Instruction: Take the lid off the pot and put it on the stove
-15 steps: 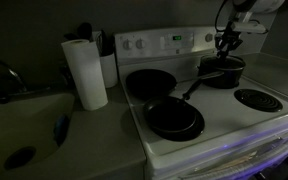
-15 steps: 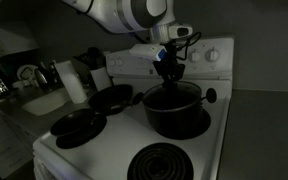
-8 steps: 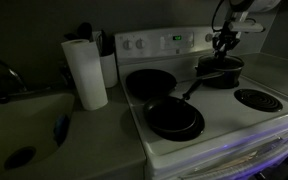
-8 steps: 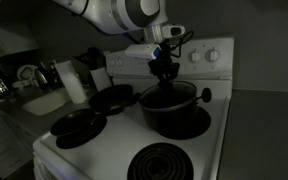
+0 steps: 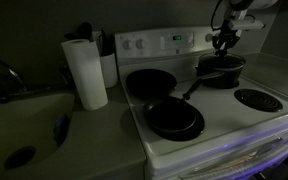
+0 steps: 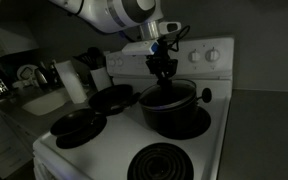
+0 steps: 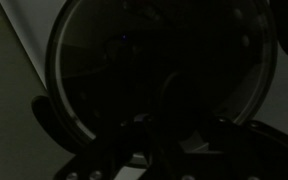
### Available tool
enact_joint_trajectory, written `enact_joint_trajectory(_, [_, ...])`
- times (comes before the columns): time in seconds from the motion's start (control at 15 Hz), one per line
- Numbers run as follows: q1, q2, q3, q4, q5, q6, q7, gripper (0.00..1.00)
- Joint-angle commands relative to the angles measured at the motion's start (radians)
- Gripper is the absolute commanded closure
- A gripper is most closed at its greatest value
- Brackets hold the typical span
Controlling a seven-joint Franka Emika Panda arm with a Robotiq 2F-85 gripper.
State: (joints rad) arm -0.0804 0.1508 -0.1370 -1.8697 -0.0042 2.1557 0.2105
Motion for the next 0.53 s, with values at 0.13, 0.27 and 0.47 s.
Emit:
enact_joint_trajectory(0.13, [0.005,-0.068,0.009,-0.001,-0.052,-0.058,0.028,0.86])
enact_joint_trajectory(0.27, [0.005,-0.092,0.013,-0.011,-0.036,-0.064,0.014,0.86])
enact_joint_trajectory(0.47, [0.007,-0.144,0.027,-0.037,0.002,-0.095,-0.032,0.86])
